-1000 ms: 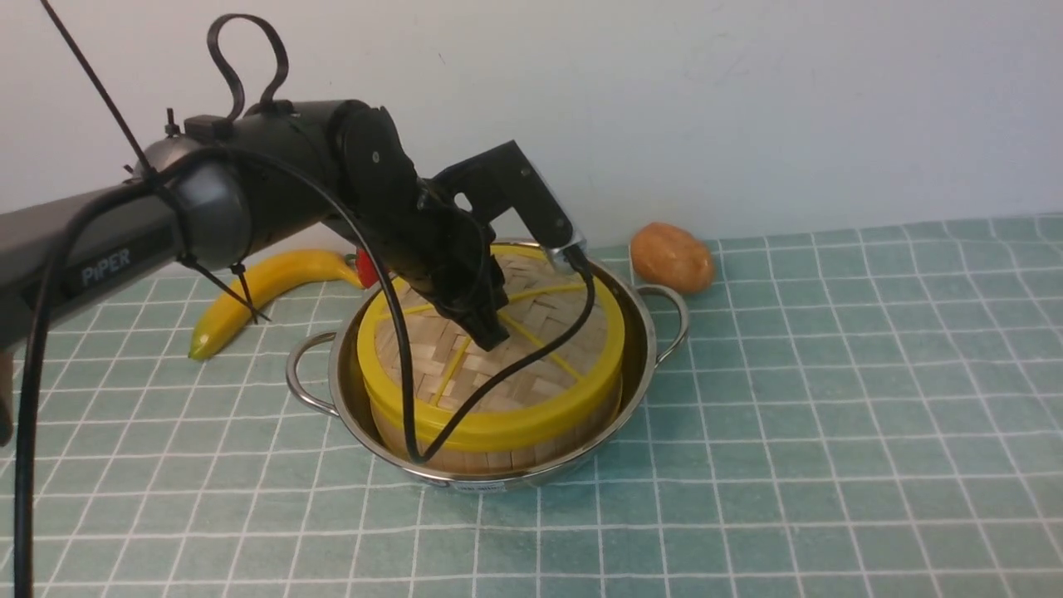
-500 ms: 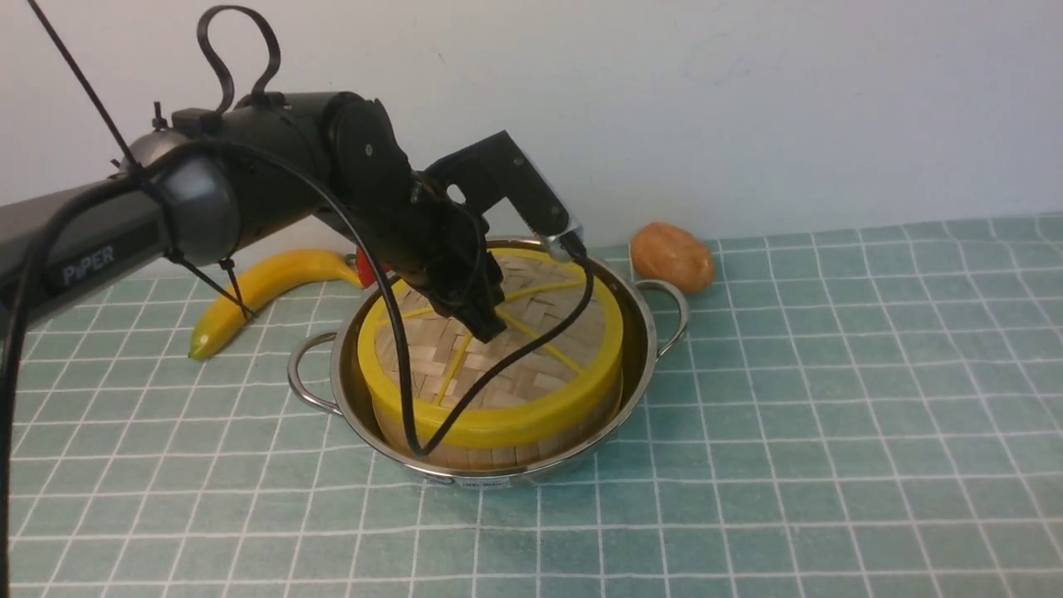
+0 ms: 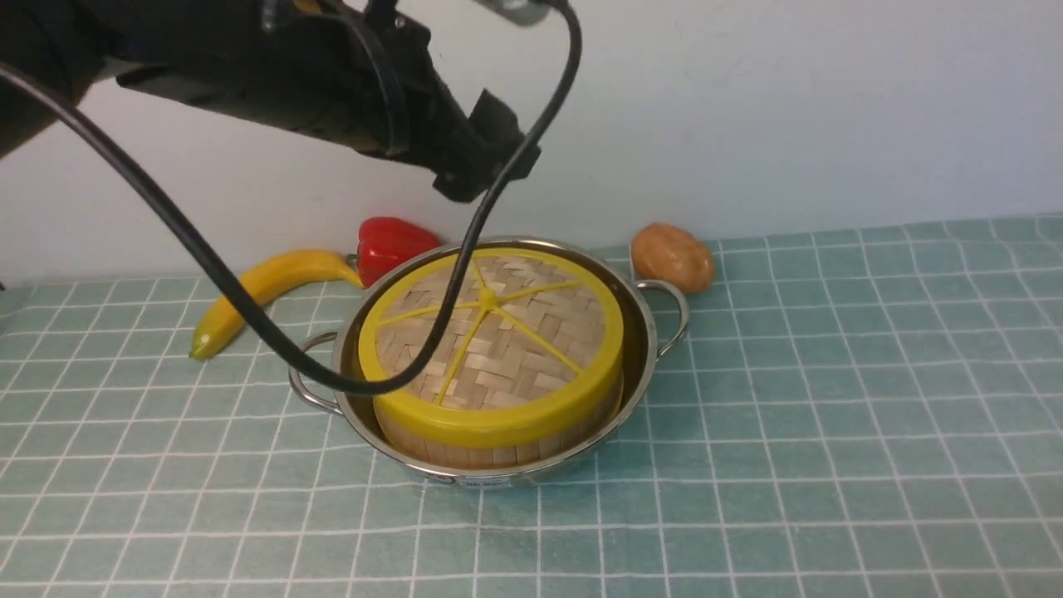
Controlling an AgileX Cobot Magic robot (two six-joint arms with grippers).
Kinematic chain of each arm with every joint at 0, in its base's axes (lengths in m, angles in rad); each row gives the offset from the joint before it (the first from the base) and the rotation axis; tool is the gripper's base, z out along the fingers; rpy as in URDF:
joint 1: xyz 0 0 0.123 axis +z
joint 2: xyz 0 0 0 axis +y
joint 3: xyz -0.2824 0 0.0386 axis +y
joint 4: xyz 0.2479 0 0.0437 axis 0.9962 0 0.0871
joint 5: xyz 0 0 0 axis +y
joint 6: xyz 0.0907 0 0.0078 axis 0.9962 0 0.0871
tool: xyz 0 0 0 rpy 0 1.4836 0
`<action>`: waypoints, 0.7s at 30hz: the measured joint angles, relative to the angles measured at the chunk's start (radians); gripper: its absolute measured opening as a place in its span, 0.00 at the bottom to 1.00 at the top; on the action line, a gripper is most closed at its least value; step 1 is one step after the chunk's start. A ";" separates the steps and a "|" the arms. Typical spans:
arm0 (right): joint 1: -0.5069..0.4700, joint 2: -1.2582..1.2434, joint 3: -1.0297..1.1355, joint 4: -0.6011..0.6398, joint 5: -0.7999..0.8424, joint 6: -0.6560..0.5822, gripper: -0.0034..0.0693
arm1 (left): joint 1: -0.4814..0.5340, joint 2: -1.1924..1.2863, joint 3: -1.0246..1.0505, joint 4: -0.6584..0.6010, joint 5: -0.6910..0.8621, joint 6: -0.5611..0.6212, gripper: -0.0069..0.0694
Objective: Place the steamer in the pot on the blue tablecloth, and put the lid on the steamer.
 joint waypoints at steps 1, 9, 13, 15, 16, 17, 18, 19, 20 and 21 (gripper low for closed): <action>0.000 0.000 0.000 0.000 0.000 0.000 0.38 | 0.000 -0.015 0.000 -0.067 -0.017 -0.006 0.98; 0.000 0.000 0.000 0.000 0.000 0.000 0.38 | 0.000 -0.019 0.000 -0.163 -0.041 -0.007 0.85; 0.000 0.000 0.000 0.000 0.000 0.000 0.38 | 0.003 -0.019 0.000 -0.145 -0.045 -0.007 0.72; 0.000 0.000 0.000 0.000 0.000 0.000 0.38 | 0.007 -0.038 0.023 -0.097 -0.065 -0.007 0.65; 0.000 0.000 0.000 0.000 0.000 0.000 0.38 | 0.007 -0.045 0.028 -0.091 -0.068 -0.007 0.65; 0.000 0.000 0.000 0.000 -0.001 0.000 0.38 | 0.007 -0.059 0.049 -0.068 -0.080 -0.007 0.62; 0.000 0.000 0.000 0.000 -0.001 0.000 0.38 | 0.018 -0.133 0.132 -0.011 -0.125 -0.007 0.57; 0.000 0.000 0.000 0.000 -0.001 0.000 0.38 | 0.019 -0.133 0.132 -0.011 -0.130 -0.007 0.56; 0.000 0.000 0.000 0.000 -0.001 0.000 0.38 | 0.029 -0.175 0.176 0.006 -0.148 -0.007 0.54; 0.000 0.000 0.000 0.000 -0.001 0.000 0.38 | 0.040 -0.224 0.225 0.018 -0.172 -0.007 0.52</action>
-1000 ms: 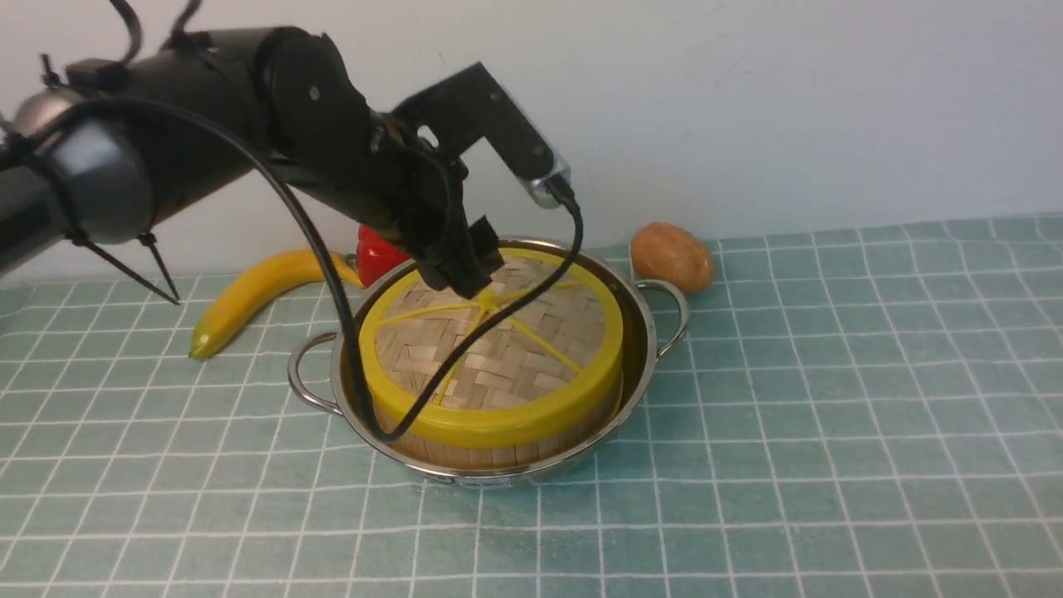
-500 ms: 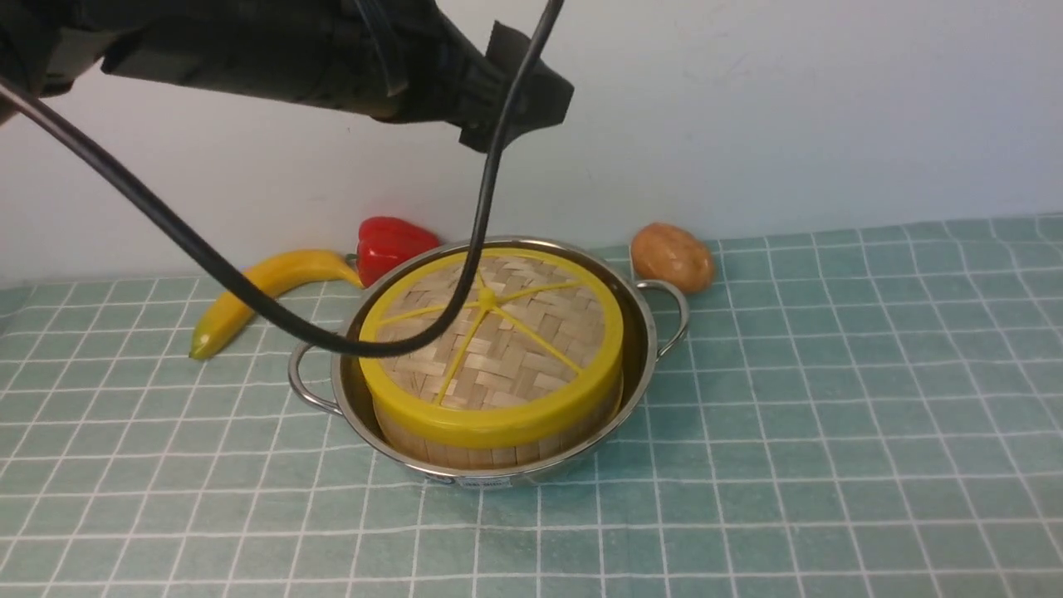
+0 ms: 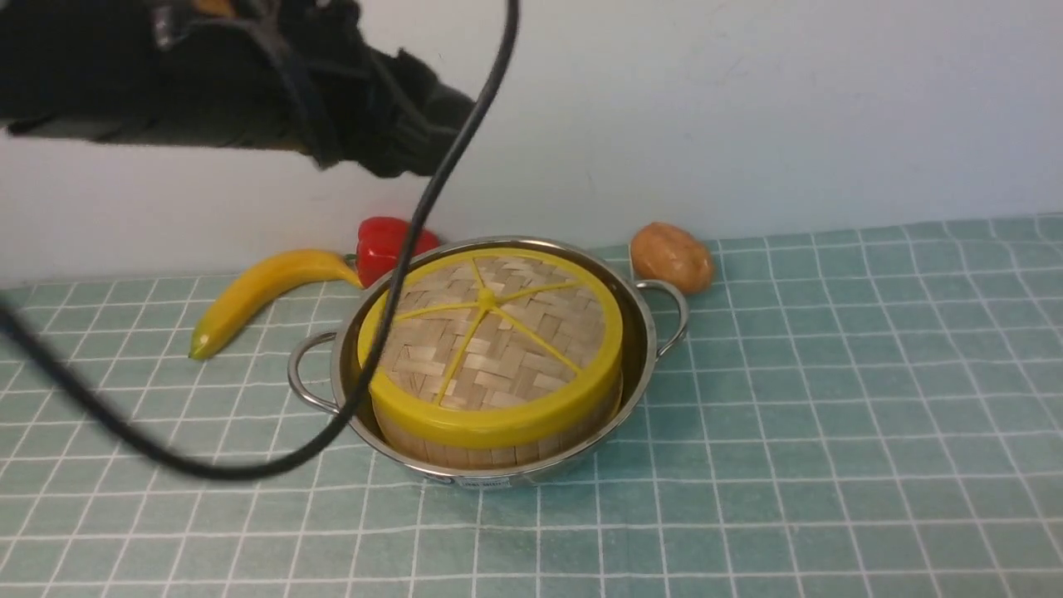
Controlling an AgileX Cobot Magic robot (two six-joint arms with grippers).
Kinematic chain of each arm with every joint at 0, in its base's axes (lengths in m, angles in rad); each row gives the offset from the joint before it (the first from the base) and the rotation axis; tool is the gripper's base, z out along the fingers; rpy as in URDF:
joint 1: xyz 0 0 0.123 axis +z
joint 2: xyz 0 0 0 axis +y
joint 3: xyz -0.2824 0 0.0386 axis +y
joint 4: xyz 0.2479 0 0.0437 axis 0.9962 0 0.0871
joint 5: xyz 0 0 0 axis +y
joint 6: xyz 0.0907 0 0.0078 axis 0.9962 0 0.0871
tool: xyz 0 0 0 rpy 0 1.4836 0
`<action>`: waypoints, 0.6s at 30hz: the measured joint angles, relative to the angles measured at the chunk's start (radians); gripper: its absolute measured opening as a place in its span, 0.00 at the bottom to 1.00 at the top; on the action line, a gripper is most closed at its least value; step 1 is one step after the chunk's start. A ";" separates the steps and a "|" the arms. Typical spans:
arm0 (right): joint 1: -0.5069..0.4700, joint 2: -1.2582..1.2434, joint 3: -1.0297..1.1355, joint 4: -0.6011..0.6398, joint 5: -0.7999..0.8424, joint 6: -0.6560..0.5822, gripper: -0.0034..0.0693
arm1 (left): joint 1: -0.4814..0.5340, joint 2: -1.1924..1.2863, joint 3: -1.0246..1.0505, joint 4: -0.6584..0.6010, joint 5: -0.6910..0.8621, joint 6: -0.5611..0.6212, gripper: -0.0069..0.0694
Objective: Place the steamer in the pot on the blue tablecloth, and put the lid on the steamer.
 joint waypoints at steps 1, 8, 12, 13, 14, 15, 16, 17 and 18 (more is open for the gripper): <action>0.000 0.000 0.000 0.000 0.000 0.000 0.38 | 0.027 -0.096 0.094 0.015 -0.056 -0.001 0.48; 0.000 0.000 0.000 0.000 -0.001 0.000 0.38 | 0.191 -0.617 0.592 0.028 -0.211 -0.010 0.32; 0.000 0.000 0.000 0.000 -0.001 0.000 0.38 | 0.256 -0.847 0.828 0.027 -0.212 -0.011 0.30; 0.000 0.000 0.000 0.000 -0.001 0.000 0.38 | 0.270 -0.905 0.886 0.026 -0.214 -0.011 0.30; 0.000 0.000 0.000 0.000 -0.001 0.000 0.38 | 0.290 -0.966 0.949 0.023 -0.222 -0.011 0.30; 0.000 0.000 0.000 0.000 -0.001 0.000 0.38 | 0.302 -1.011 0.997 0.020 -0.233 -0.012 0.30; 0.000 0.000 0.000 0.000 -0.001 0.000 0.38 | 0.310 -1.041 1.032 0.019 -0.239 -0.012 0.30; 0.000 0.000 0.000 0.000 -0.001 0.000 0.38 | 0.312 -1.048 1.040 0.019 -0.240 -0.012 0.30; 0.000 0.000 0.000 0.000 -0.001 0.000 0.38 | 0.325 -1.094 1.100 0.018 -0.255 -0.012 0.30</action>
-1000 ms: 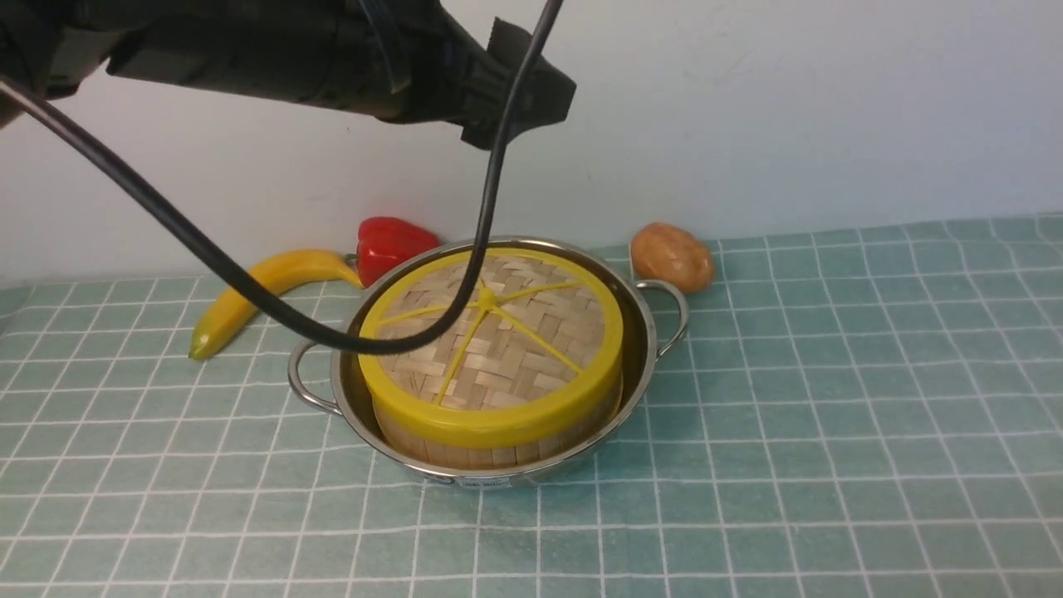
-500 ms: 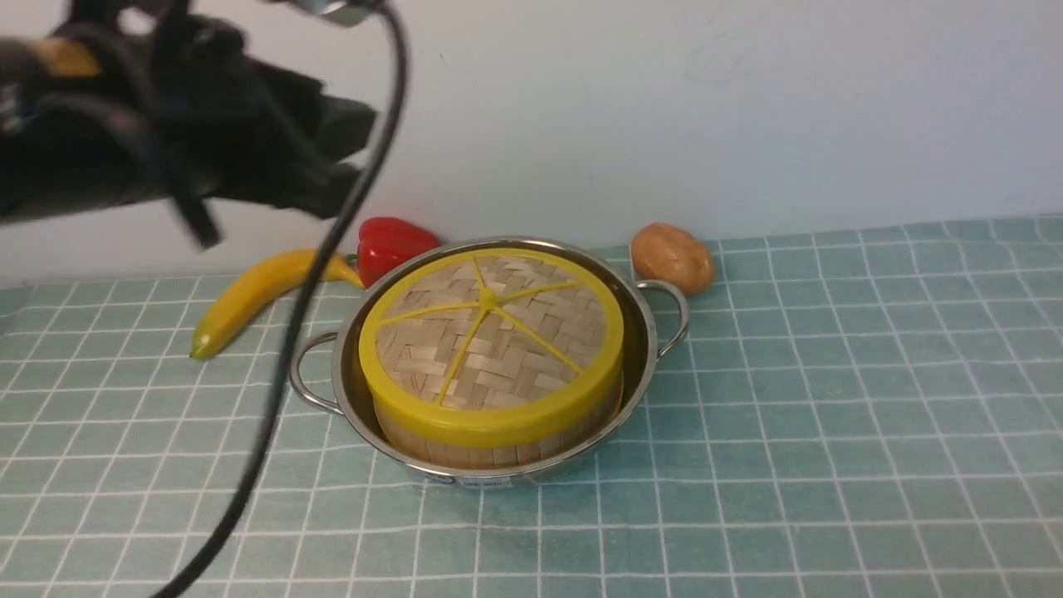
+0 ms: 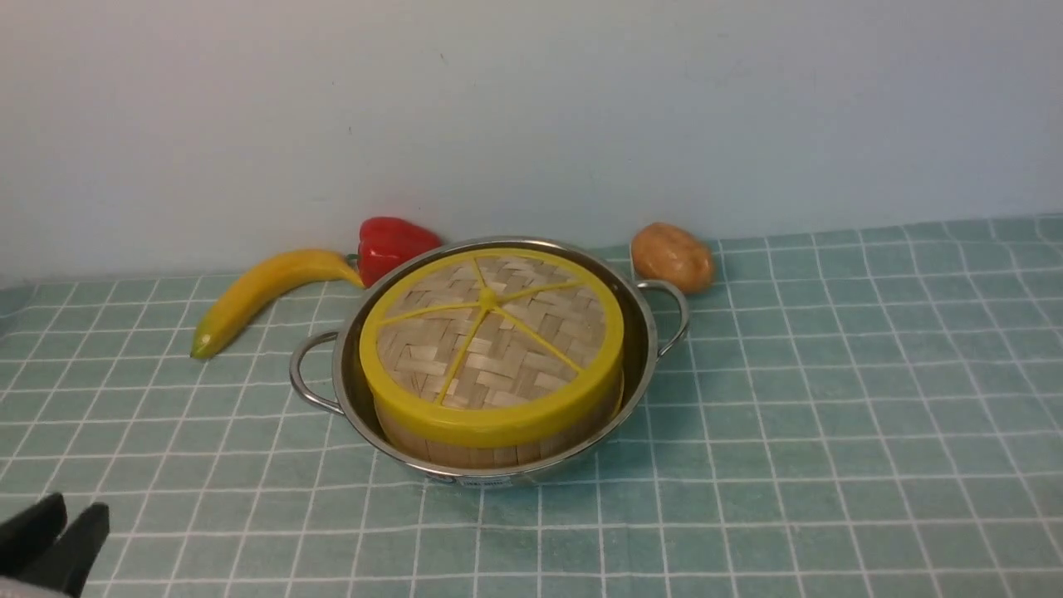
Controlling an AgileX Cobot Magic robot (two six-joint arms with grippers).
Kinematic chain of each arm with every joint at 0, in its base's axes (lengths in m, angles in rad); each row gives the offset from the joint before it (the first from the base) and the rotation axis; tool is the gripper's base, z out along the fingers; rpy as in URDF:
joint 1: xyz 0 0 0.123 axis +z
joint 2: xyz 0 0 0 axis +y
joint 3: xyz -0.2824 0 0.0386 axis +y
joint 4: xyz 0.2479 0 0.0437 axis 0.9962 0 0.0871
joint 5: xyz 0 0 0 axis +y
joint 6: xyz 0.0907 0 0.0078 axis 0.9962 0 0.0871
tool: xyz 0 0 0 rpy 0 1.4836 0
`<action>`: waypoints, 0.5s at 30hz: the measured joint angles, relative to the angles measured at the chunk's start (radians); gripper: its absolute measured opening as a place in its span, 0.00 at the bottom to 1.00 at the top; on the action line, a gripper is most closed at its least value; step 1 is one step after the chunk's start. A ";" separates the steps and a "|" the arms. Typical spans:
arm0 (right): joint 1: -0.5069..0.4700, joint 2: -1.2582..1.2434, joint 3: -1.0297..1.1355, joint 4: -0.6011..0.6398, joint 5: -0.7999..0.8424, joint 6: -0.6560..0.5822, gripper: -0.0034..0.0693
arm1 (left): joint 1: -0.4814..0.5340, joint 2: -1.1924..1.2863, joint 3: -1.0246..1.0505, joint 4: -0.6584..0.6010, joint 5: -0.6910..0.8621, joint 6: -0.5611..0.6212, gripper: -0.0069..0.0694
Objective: Place the steamer in the pot on the blue tablecloth, and put the lid on the steamer.
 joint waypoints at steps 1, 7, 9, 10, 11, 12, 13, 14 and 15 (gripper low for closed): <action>0.000 0.000 0.000 0.000 0.000 0.000 0.38 | 0.005 -0.019 0.033 -0.001 -0.007 0.000 0.30; 0.000 0.000 0.000 0.000 -0.001 0.000 0.38 | 0.013 -0.037 0.167 0.001 -0.080 0.004 0.31; 0.000 0.000 0.000 0.000 -0.001 0.000 0.38 | 0.013 -0.036 0.196 0.001 -0.109 0.003 0.32; 0.000 0.000 0.000 0.000 -0.001 0.000 0.38 | 0.013 -0.044 0.200 0.001 -0.122 0.000 0.32; 0.000 0.000 0.000 0.000 -0.001 0.000 0.38 | 0.016 -0.061 0.203 0.004 -0.129 -0.007 0.33; 0.000 0.000 0.000 0.000 -0.001 0.000 0.38 | 0.017 -0.081 0.203 0.015 -0.134 -0.019 0.33; 0.000 0.000 0.000 0.000 -0.001 0.000 0.38 | 0.018 -0.104 0.203 0.042 -0.137 -0.046 0.33; 0.000 0.000 0.000 0.000 -0.001 0.000 0.38 | 0.018 -0.104 0.203 0.042 -0.137 -0.046 0.33; 0.000 0.000 0.000 0.000 -0.001 0.000 0.38 | 0.020 -0.119 0.203 0.085 -0.135 -0.088 0.34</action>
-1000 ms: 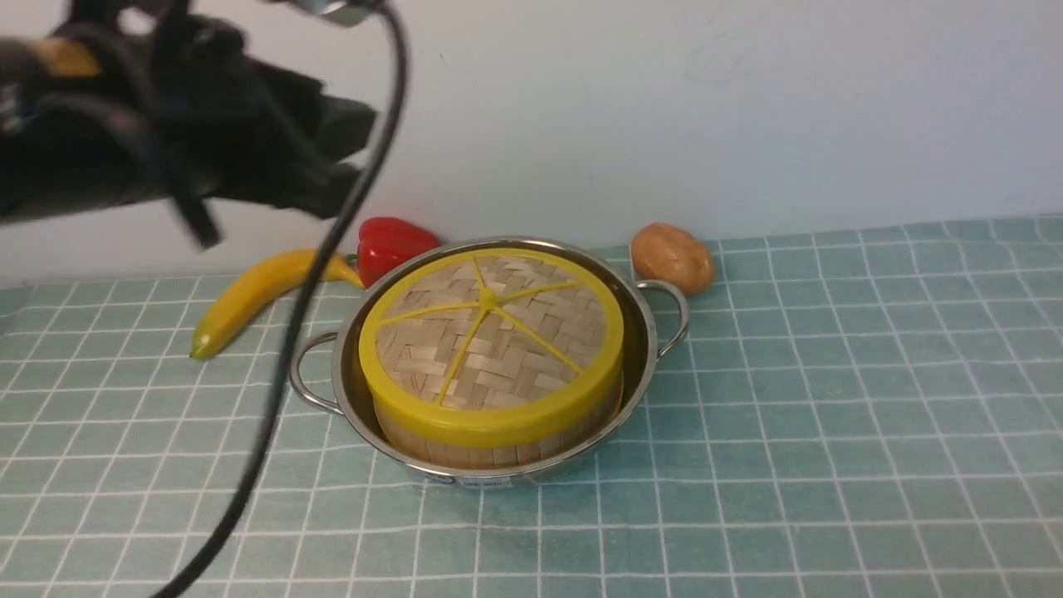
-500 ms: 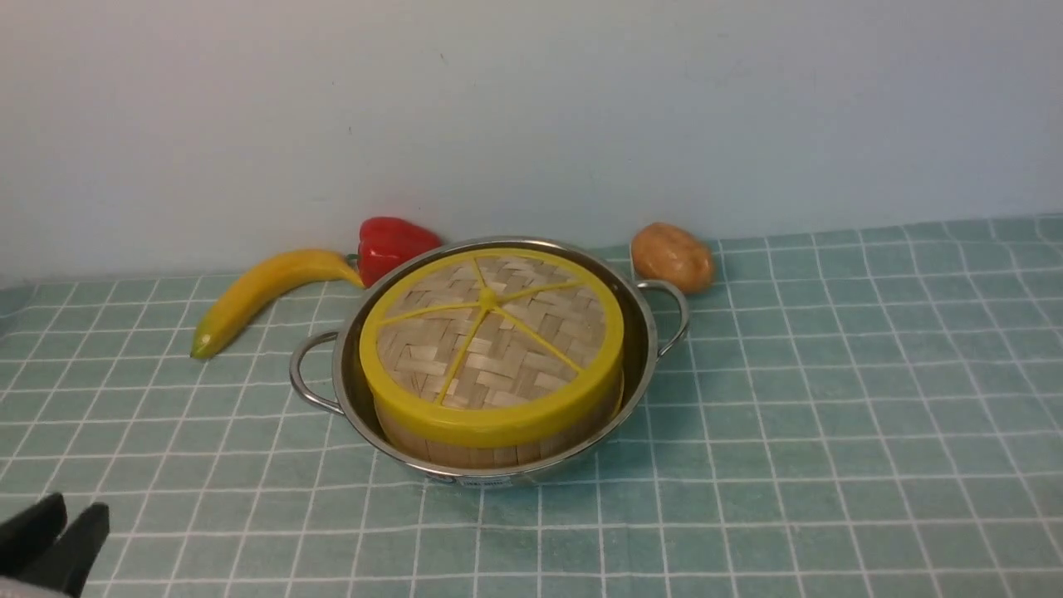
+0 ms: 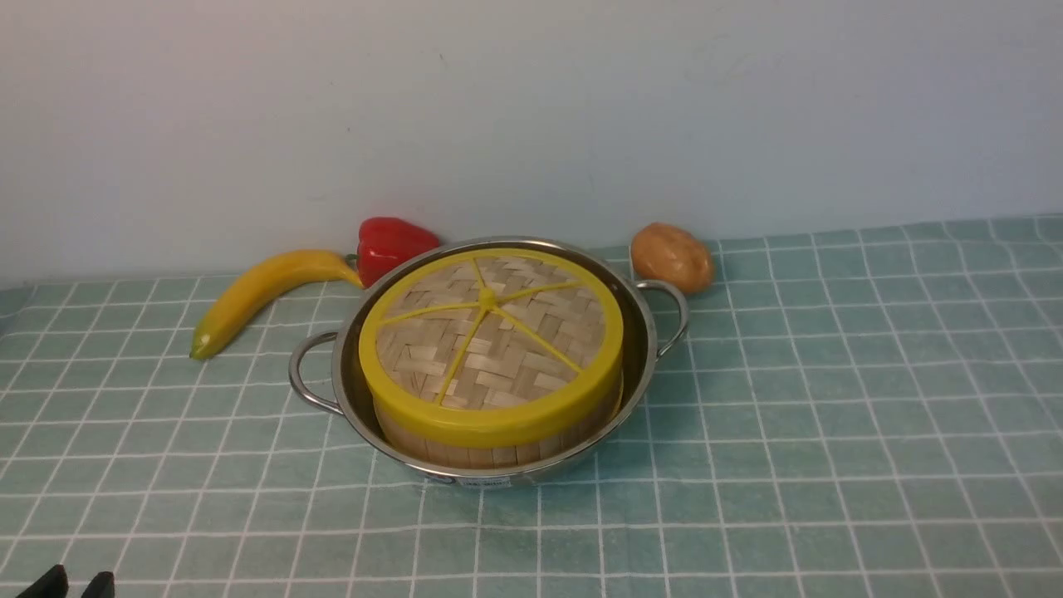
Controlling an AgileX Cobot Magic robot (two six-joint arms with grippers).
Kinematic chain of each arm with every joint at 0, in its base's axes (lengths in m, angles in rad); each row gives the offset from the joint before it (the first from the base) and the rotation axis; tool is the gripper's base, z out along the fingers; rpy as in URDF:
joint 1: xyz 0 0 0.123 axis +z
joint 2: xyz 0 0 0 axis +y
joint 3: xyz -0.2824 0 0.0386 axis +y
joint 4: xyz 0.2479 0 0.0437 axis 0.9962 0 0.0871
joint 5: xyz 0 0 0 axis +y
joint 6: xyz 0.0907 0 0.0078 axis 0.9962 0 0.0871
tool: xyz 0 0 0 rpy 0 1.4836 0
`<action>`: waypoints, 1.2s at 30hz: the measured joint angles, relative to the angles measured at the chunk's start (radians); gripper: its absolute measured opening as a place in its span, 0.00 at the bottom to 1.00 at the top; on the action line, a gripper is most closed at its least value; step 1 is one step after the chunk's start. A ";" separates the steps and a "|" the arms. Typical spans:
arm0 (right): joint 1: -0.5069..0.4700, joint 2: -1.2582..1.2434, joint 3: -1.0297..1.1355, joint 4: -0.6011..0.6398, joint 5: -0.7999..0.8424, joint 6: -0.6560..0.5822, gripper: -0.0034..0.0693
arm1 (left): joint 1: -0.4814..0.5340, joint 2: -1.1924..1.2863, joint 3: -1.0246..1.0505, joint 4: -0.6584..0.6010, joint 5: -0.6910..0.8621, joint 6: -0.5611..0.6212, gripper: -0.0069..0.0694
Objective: Place the steamer in the pot on the blue tablecloth, and put the lid on the steamer.
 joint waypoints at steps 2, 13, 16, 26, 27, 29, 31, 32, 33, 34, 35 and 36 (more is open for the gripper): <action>0.000 0.000 0.000 0.000 0.000 0.000 0.38 | 0.000 -0.030 0.000 0.082 0.020 -0.085 0.34; 0.000 0.000 0.000 0.000 0.000 0.000 0.38 | 0.001 -0.123 0.000 0.317 0.141 -0.393 0.37; 0.000 0.000 0.000 0.000 0.000 0.000 0.38 | 0.001 -0.123 0.000 0.320 0.141 -0.395 0.37; 0.000 0.000 0.000 0.000 0.000 0.000 0.38 | 0.001 -0.124 0.000 0.320 0.141 -0.395 0.38; 0.000 0.000 0.000 0.000 0.000 0.000 0.38 | 0.001 -0.124 0.000 0.320 0.141 -0.395 0.38; 0.000 0.000 0.000 0.000 0.000 0.000 0.38 | 0.001 -0.124 0.000 0.320 0.141 -0.395 0.38; 0.000 0.000 0.000 0.000 0.000 0.000 0.38 | 0.001 -0.124 0.000 0.320 0.141 -0.395 0.38; 0.000 0.000 0.000 0.000 0.000 0.000 0.38 | 0.001 -0.124 0.000 0.320 0.141 -0.395 0.38; 0.000 0.000 0.000 0.000 0.000 0.000 0.38 | 0.001 -0.124 0.000 0.320 0.141 -0.395 0.38; 0.000 0.000 0.000 0.000 0.000 0.000 0.38 | 0.001 -0.124 0.000 0.320 0.141 -0.395 0.38; 0.000 0.000 0.000 0.000 0.000 0.000 0.38 | 0.001 -0.124 0.000 0.320 0.141 -0.395 0.38; 0.000 0.000 0.000 0.000 0.000 0.000 0.38 | 0.001 -0.124 0.000 0.320 0.141 -0.395 0.38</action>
